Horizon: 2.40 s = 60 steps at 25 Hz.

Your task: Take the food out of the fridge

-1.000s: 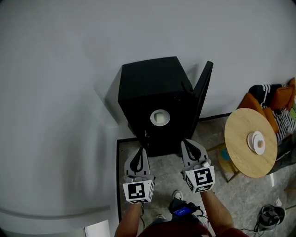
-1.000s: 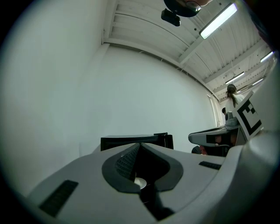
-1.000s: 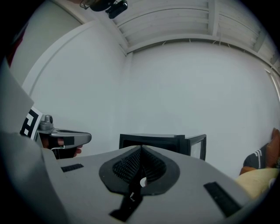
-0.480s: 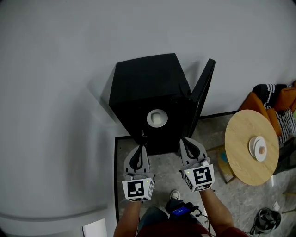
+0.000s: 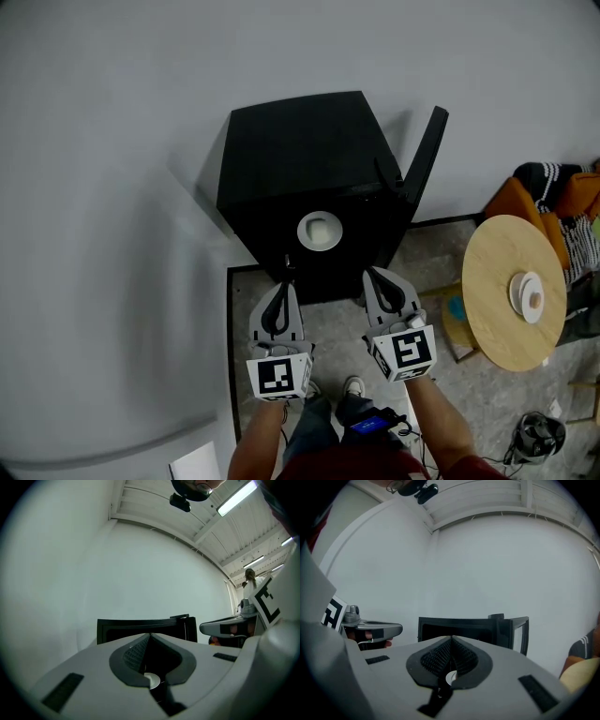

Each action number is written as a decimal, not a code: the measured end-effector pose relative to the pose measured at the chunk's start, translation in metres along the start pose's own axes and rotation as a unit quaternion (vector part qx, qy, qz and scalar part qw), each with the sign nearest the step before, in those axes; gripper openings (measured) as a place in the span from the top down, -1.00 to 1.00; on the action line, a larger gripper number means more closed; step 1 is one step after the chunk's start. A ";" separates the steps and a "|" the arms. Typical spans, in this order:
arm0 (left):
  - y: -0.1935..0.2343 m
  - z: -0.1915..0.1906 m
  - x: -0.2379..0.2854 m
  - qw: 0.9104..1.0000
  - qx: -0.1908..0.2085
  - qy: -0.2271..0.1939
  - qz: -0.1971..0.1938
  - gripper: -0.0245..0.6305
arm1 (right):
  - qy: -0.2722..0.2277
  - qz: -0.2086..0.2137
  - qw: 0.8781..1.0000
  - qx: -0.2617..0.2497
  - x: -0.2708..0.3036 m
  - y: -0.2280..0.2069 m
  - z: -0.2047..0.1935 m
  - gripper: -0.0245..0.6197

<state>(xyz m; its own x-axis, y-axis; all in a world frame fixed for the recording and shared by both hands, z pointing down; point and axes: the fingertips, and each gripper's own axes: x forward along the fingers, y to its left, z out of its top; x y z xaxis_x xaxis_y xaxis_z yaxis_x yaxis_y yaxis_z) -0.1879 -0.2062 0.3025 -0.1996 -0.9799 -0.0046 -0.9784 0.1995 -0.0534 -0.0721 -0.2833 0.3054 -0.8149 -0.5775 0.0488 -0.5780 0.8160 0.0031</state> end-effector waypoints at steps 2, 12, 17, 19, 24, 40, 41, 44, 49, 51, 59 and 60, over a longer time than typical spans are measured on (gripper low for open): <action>0.005 -0.004 0.002 1.000 -0.003 0.002 -0.003 0.88 | 0.004 -0.003 1.000 -0.002 0.004 0.003 -0.002 0.86; 0.020 -0.023 0.013 1.000 -0.011 0.003 -0.018 0.88 | 0.025 -0.009 1.000 -0.007 0.026 0.018 -0.026 0.86; 0.025 -0.046 0.019 0.999 -0.023 0.006 -0.021 0.89 | 0.041 -0.007 0.999 -0.008 0.039 0.022 -0.048 0.86; 0.028 -0.055 0.021 0.999 -0.023 0.009 -0.022 0.89 | 0.045 -0.005 0.999 -0.007 0.044 0.024 -0.059 0.86; 0.035 -0.076 0.033 0.998 -0.065 -0.006 -0.008 0.89 | 0.050 -0.005 0.999 -0.008 0.061 0.024 -0.090 0.86; 0.033 -0.206 0.057 0.996 -0.086 0.010 -0.005 0.89 | 0.045 0.002 0.999 -0.020 0.107 0.032 -0.198 0.86; 0.034 -0.212 0.059 0.996 -0.086 0.008 -0.004 0.88 | 0.044 0.001 0.999 -0.020 0.110 0.032 -0.204 0.86; 0.035 -0.229 0.063 0.997 -0.082 0.003 -0.005 0.88 | 0.041 -0.004 0.999 -0.016 0.116 0.031 -0.221 0.86; 0.035 -0.252 0.066 0.997 -0.078 0.005 0.000 0.88 | 0.045 -0.006 0.999 -0.001 0.123 0.031 -0.247 0.86; 0.033 -0.255 0.065 0.997 -0.078 0.005 0.000 0.89 | 0.049 -0.005 0.999 0.007 0.124 0.031 -0.255 0.86; 0.029 -0.252 0.062 0.997 -0.080 0.003 -0.001 0.89 | 0.056 -0.015 0.994 0.094 0.134 0.021 -0.268 0.86; 0.029 -0.252 0.062 0.997 -0.080 0.003 -0.001 0.89 | 0.055 -0.015 0.992 0.114 0.137 0.019 -0.269 0.86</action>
<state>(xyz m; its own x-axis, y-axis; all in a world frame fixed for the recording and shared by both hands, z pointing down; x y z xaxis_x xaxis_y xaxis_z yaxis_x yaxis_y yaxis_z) -0.2423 -0.2592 0.5520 -0.1973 -0.9803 0.0014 -0.9746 0.1963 0.1074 -0.1831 -0.3402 0.5812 -0.7947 -0.5854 0.1603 -0.6069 0.7640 -0.2191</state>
